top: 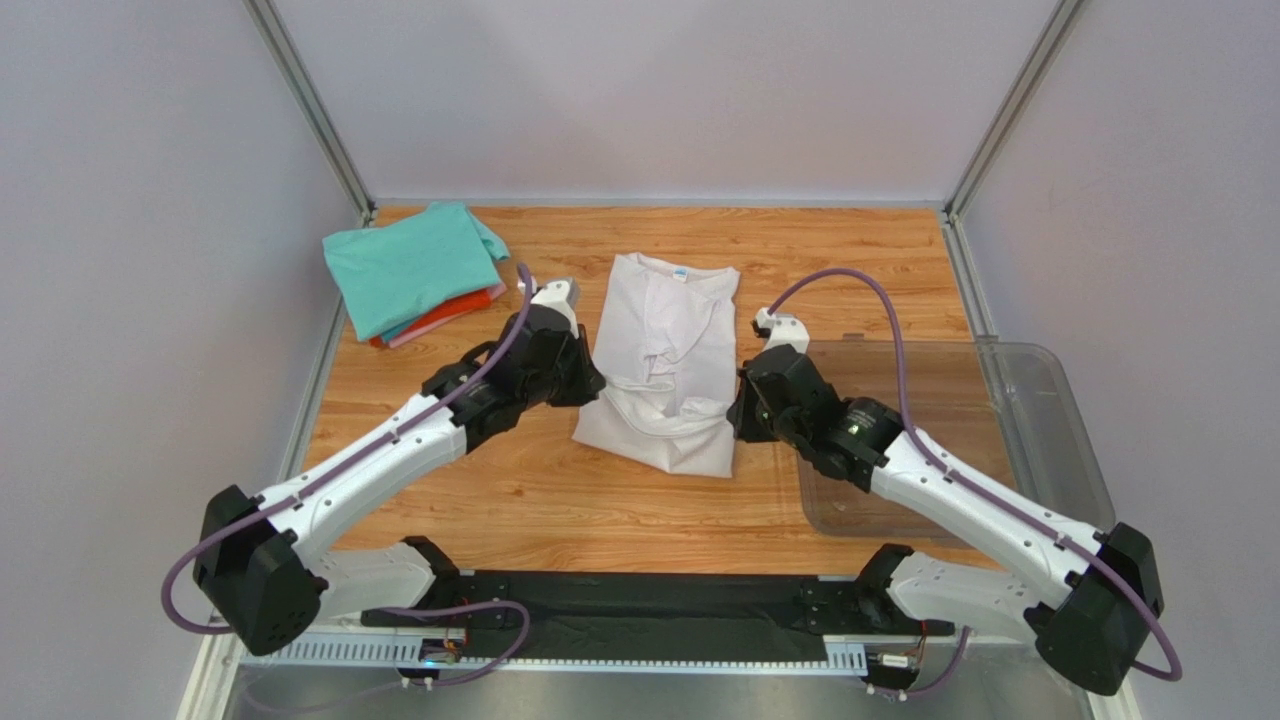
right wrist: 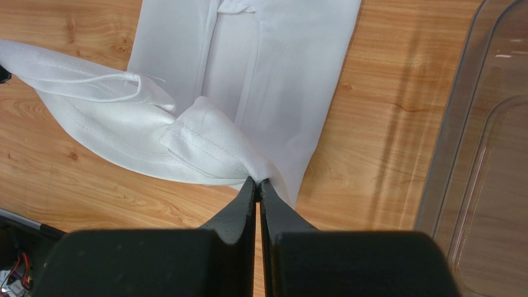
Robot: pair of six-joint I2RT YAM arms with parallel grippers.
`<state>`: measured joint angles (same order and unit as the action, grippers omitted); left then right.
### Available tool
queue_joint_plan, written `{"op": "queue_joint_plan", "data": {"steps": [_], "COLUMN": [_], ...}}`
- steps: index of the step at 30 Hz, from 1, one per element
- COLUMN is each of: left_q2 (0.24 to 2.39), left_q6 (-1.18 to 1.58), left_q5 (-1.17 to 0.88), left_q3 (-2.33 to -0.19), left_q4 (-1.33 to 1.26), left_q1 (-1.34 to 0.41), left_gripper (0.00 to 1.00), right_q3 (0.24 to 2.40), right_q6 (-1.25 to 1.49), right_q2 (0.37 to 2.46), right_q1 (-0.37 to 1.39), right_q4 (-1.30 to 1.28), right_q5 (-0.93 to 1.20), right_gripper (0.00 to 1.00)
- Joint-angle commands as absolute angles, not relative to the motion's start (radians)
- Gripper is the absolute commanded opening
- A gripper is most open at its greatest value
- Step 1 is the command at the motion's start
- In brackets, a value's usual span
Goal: Fold and stack the t-shirts
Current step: Fold the tshirt
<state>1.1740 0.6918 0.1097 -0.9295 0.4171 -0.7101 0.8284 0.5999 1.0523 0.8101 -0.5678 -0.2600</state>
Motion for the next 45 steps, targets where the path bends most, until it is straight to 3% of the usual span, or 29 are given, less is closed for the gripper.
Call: {"op": "queue_joint_plan", "data": {"steps": [1, 15, 31, 34, 35, 39, 40, 41, 43, 45], "left_q2": [1.222, 1.479, 1.720, 1.738, 1.736, 1.712, 1.692, 1.683, 1.643, 1.593], "left_q6": [0.649, 0.586, 0.601, 0.591, 0.585, 0.580, 0.578, 0.577, 0.577, 0.580], "left_q5": [0.052, -0.120, -0.199, -0.210, -0.209, -0.212, -0.213, -0.213, -0.210, -0.212], "left_q3": [-0.985, -1.103, -1.187, -1.198, -1.200, -1.200, -1.198, -1.200, -1.197, -1.183], "left_q4": [0.354, 0.295, 0.275, 0.276, 0.278, 0.279, 0.284, 0.293, 0.308, 0.319], "left_q1": [-0.655, -0.508, -0.446, -0.443, -0.443, -0.443, -0.443, -0.443, -0.443, -0.443], "left_gripper": [0.00, 0.00, 0.00, 0.16, 0.32, 0.66, 0.90, 0.99, 1.00, 1.00], "right_q3": [0.891, 1.014, 1.084, 1.094, 1.095, 1.112, 1.118, 1.120, 1.112, 1.100], "right_q6": [0.513, 0.410, 0.365, 0.382, 0.388, 0.385, 0.387, 0.388, 0.382, 0.373], "right_q2": [1.095, 1.359, 1.600, 1.621, 1.624, 1.612, 1.600, 1.592, 1.557, 1.526], "right_q1": [0.736, 0.555, 0.472, 0.460, 0.459, 0.457, 0.457, 0.456, 0.459, 0.465], "right_q4": [-0.482, -0.408, -0.348, -0.350, -0.351, -0.359, -0.370, -0.374, -0.382, -0.382], "right_q5": [-0.190, -0.023, 0.026, 0.008, 0.008, 0.014, 0.017, 0.024, 0.064, 0.093], "right_gripper": [0.00, 0.00, 0.00, 0.05, 0.12, 0.32, 0.38, 0.46, 0.64, 0.67]}}
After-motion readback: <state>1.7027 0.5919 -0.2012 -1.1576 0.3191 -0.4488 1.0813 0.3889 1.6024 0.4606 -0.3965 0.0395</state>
